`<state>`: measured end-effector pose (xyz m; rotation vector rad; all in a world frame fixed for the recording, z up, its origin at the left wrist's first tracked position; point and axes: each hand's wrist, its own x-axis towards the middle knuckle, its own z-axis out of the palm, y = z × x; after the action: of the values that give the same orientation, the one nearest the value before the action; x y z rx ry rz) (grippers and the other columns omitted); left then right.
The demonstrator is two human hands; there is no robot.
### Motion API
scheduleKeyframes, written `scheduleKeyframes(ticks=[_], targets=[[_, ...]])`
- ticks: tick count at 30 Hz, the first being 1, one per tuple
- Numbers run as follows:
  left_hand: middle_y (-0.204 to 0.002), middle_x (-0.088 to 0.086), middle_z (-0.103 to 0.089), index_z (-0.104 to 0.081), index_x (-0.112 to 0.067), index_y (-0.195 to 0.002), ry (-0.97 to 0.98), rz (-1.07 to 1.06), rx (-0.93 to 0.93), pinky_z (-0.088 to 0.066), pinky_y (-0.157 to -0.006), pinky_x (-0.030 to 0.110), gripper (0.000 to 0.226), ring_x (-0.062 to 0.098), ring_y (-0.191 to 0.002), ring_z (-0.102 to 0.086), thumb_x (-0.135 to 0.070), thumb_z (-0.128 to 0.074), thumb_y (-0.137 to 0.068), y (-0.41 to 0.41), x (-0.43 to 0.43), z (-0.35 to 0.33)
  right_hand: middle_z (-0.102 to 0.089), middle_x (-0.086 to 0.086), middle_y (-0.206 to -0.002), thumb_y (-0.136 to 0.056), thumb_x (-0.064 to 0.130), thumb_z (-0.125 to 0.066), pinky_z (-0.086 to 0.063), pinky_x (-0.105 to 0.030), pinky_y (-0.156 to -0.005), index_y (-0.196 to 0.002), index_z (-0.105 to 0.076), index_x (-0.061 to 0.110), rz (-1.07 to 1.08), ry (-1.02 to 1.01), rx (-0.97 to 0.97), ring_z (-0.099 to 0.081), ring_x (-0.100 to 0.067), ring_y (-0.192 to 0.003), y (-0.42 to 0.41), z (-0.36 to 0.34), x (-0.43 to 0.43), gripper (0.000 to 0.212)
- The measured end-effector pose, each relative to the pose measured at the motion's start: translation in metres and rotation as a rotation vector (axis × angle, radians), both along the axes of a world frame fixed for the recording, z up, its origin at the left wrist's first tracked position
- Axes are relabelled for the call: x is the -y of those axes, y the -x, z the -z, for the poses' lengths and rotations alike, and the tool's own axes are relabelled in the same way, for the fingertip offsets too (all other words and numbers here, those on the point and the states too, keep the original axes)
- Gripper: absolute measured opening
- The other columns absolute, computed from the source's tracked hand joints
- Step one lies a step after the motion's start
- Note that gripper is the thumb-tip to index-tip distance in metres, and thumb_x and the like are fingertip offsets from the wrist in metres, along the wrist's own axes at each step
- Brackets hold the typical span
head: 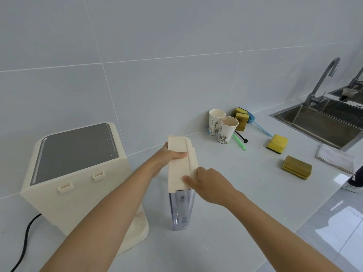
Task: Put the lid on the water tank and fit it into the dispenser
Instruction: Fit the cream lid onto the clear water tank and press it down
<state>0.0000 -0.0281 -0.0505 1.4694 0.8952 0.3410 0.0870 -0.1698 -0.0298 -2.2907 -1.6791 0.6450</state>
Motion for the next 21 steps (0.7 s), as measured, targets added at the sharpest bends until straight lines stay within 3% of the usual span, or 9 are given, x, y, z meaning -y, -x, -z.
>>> scheduleKeyframes(ticks=[2,5,8,10,11,13,14,18,21], targets=[[-0.106,-0.004,-0.062,-0.05,-0.024,-0.115,-0.016,0.057,-0.022,-0.044,-0.076,0.025,0.038,0.013,-0.096,-0.058,-0.021,-0.063,-0.079,0.004,-0.002,-0.005,-0.035,0.0,-0.063,-0.09,0.046,-0.031,-0.03,-0.028,-0.052,-0.074,-0.037,0.009,-0.051,0.023,0.0,-0.043,-0.025,-0.073,0.005,-0.002,0.001,0.04],[-0.108,-0.005,-0.063,-0.05,-0.022,-0.119,-0.056,0.069,-0.049,-0.043,-0.072,0.022,0.041,0.008,-0.09,-0.057,-0.022,-0.063,-0.08,0.007,0.0,-0.01,-0.047,-0.002,-0.064,-0.087,0.051,-0.033,-0.035,-0.03,-0.057,-0.061,-0.041,0.012,-0.03,0.081,-0.052,-0.049,-0.025,-0.073,0.0,-0.008,-0.003,0.048],[-0.137,0.004,-0.049,-0.035,-0.019,-0.133,-0.239,-0.052,-0.194,-0.044,-0.086,0.03,0.063,0.019,-0.112,-0.053,-0.035,-0.063,-0.078,0.007,0.006,-0.013,-0.067,-0.009,-0.094,-0.084,0.057,-0.032,-0.046,-0.039,-0.08,-0.078,-0.06,0.005,0.017,0.11,0.02,-0.059,-0.029,-0.09,-0.02,-0.02,-0.015,0.06],[-0.145,0.006,-0.039,-0.019,-0.015,-0.141,-0.396,-0.139,-0.341,-0.04,-0.094,0.036,0.083,0.026,-0.127,-0.043,-0.047,-0.059,-0.076,0.007,0.017,-0.014,-0.067,-0.012,-0.101,-0.084,0.057,-0.032,-0.046,-0.04,-0.081,-0.085,-0.06,0.003,0.1,0.001,0.084,-0.059,-0.03,-0.092,-0.035,-0.029,-0.026,0.06],[-0.142,0.005,-0.041,-0.02,-0.014,-0.14,-0.472,-0.164,-0.383,-0.041,-0.091,0.037,0.085,0.026,-0.125,-0.043,-0.052,-0.058,-0.074,0.008,0.023,-0.014,-0.066,-0.012,-0.104,-0.085,0.055,-0.033,-0.047,-0.041,-0.081,-0.091,-0.059,0.003,0.138,-0.077,0.089,-0.059,-0.03,-0.093,-0.041,-0.033,-0.033,0.058],[-0.135,0.003,-0.045,-0.03,-0.013,-0.131,-0.6,-0.157,-0.445,-0.04,-0.081,0.036,0.082,0.024,-0.12,-0.046,-0.061,-0.055,-0.069,0.009,0.039,-0.012,-0.062,-0.011,-0.115,-0.085,0.051,-0.036,-0.045,-0.04,-0.084,-0.112,-0.053,0.01,0.165,-0.2,0.016,-0.055,-0.028,-0.102,-0.048,-0.036,-0.047,0.052],[-0.138,0.003,-0.042,-0.031,-0.013,-0.13,-0.651,-0.127,-0.484,-0.038,-0.082,0.037,0.083,0.023,-0.122,-0.043,-0.064,-0.053,-0.068,0.011,0.047,-0.009,-0.058,-0.01,-0.122,-0.086,0.05,-0.036,-0.041,-0.036,-0.087,-0.123,-0.046,0.014,0.131,-0.209,-0.03,-0.052,-0.027,-0.11,-0.049,-0.036,-0.054,0.052],[-0.157,0.01,-0.006,-0.014,-0.012,-0.143,-0.772,-0.033,-0.613,-0.018,-0.113,0.041,0.098,0.024,-0.144,-0.008,-0.069,-0.046,-0.071,0.017,0.068,0.004,-0.024,-0.008,-0.151,-0.09,0.047,-0.032,-0.022,-0.035,-0.107,-0.141,-0.019,0.021,-0.144,-0.04,-0.039,-0.024,-0.024,-0.138,-0.04,-0.021,-0.087,0.058],[-0.158,0.011,0.004,-0.007,-0.013,-0.144,-0.836,-0.033,-0.626,-0.004,-0.117,0.042,0.1,0.022,-0.145,0.005,-0.07,-0.044,-0.071,0.017,0.075,0.008,-0.004,-0.01,-0.155,-0.09,0.046,-0.029,-0.011,-0.042,-0.115,-0.141,-0.018,0.026,-0.218,0.036,0.001,-0.009,-0.026,-0.142,-0.03,-0.01,-0.107,0.055]])
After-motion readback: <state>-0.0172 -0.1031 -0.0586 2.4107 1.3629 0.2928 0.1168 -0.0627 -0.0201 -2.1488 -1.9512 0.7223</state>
